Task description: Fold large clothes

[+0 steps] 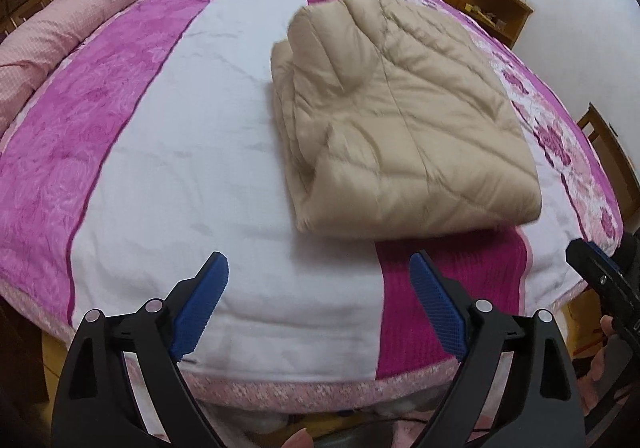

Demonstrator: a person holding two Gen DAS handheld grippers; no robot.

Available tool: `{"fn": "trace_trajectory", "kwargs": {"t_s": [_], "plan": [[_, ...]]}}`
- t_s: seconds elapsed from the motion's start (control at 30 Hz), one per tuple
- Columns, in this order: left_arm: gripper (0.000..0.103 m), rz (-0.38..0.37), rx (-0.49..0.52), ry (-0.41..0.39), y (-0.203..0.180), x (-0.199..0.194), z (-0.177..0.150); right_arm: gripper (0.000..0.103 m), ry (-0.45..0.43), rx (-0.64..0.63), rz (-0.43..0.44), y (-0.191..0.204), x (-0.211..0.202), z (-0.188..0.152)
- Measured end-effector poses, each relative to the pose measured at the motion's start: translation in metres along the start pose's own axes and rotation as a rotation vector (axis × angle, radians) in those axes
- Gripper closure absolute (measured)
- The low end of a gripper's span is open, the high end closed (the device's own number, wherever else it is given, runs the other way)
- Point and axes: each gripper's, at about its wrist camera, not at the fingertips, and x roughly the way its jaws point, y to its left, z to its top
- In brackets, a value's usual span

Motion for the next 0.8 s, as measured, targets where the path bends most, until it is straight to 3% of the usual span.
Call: {"fn": "trace_trajectory", "kwargs": {"t_s": [0.37,0.8], "plan": [[0.015,0.072,0.045,-0.014,-0.02,0.001,-0.015,0.005,0.026,-0.008,-0.012,0.007,0.017,-0.018],[0.015,0.092,0.087,-0.019,-0.032,-0.002,-0.027,0.004,0.06,0.008,-0.011,0.012,0.023,-0.029]]}}
